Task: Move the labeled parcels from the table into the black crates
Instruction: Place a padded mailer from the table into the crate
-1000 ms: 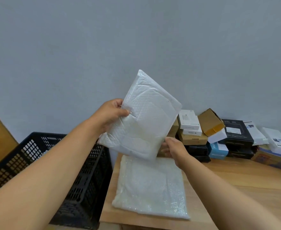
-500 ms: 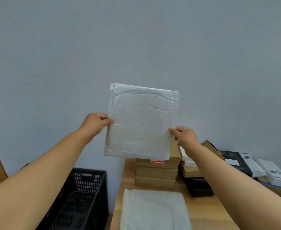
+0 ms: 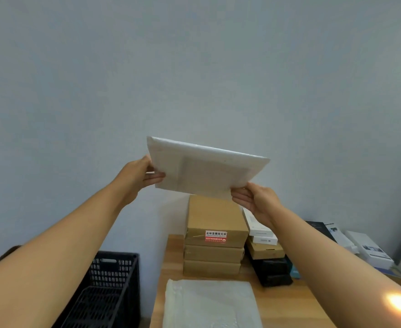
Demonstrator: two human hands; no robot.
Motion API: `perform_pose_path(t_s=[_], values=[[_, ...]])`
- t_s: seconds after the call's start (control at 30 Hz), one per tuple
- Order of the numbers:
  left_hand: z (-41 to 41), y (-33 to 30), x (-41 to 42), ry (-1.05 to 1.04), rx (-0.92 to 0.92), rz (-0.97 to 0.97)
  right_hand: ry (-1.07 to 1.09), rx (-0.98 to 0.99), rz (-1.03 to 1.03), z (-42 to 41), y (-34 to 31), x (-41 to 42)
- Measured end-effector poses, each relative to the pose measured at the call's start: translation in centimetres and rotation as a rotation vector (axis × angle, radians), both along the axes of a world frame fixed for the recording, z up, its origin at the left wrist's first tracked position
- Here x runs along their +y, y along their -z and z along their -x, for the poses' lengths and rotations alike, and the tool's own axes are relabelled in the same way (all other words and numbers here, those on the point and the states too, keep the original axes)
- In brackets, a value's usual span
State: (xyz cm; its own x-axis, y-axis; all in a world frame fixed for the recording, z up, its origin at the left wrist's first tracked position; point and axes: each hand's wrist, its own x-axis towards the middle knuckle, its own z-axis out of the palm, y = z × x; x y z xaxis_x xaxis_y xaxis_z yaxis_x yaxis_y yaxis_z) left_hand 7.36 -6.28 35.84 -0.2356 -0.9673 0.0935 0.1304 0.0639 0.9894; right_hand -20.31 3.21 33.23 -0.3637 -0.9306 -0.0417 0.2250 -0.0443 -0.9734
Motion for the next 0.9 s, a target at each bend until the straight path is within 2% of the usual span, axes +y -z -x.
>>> perform_pose_path(t_s=[0.07,0.13,0.23,0.37,0.53,0.8,0.9], values=[[-0.3,-0.3,-0.1,0.023,0.078,-0.033,0.008,-0.105,0.002,0.3,0.0,0.2],[-0.4,-0.4,0.0,0.053,0.051,-0.02,0.017,-0.149,-0.023,0.7,0.0,0.3],[-0.2,-0.3,0.5,0.054,-0.109,0.04,-0.027,-0.064,-0.133,0.9,-0.2,0.7],[0.3,0.6,0.5,0.011,-0.223,0.134,-0.04,0.035,-0.115,1.1,-0.3,0.4],[0.9,1.4,0.5,-0.088,-0.216,0.24,0.058,0.1,-0.067,0.8,-0.7,0.1],[1.8,1.8,1.1,-0.248,-0.204,0.356,0.092,-0.001,-0.028,-0.5,-2.0,0.4],[2.3,1.8,1.5,-0.277,-0.254,0.394,0.146,0.02,0.007,-0.5,-2.5,0.2]])
